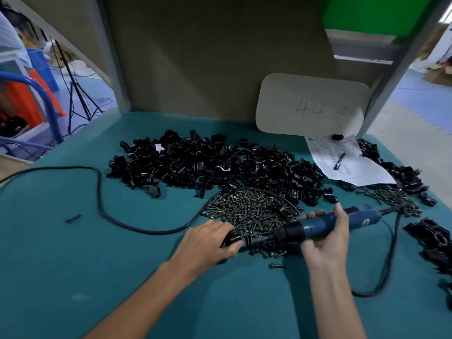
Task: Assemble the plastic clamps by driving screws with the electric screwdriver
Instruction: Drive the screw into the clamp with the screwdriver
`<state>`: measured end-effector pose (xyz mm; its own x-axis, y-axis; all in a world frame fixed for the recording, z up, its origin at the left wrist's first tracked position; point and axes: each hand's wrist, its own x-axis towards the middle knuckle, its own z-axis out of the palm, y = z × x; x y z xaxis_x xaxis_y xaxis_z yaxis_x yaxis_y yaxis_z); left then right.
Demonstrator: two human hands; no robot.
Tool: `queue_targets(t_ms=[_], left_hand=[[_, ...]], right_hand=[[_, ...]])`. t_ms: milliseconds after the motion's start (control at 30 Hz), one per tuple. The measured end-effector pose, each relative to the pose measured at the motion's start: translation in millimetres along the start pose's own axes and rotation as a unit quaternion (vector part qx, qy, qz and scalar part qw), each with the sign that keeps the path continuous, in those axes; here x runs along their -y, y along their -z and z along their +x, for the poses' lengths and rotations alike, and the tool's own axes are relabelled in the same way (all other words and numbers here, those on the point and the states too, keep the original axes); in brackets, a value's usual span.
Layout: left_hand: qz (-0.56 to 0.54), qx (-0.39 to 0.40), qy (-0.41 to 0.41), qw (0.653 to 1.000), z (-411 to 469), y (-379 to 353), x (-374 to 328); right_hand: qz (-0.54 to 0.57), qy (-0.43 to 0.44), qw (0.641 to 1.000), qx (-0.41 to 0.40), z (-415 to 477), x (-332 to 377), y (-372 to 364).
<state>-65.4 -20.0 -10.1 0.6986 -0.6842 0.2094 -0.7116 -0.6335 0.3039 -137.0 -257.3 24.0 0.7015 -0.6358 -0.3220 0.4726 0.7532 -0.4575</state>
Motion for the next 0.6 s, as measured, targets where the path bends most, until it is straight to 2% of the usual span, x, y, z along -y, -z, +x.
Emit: queue_targets(t_ms=[133, 367, 600], left_hand=[[-0.006, -0.047, -0.010, 0.999, -0.4, -0.4, -0.4], [-0.009, -0.063, -0.029, 0.998, 0.1, -2.1, 1.7], [0.003, 0.009, -0.036, 0.999, 0.3, -3.0, 3.8]], right_hand=[[0.047, 0.011, 0.999, 0.011, 4.4, -9.2, -2.2], [0.042, 0.026, 0.998, 0.030, 4.4, -16.9, -1.1], [0.030, -0.019, 0.996, 0.077, 8.9, -17.5, 3.5]])
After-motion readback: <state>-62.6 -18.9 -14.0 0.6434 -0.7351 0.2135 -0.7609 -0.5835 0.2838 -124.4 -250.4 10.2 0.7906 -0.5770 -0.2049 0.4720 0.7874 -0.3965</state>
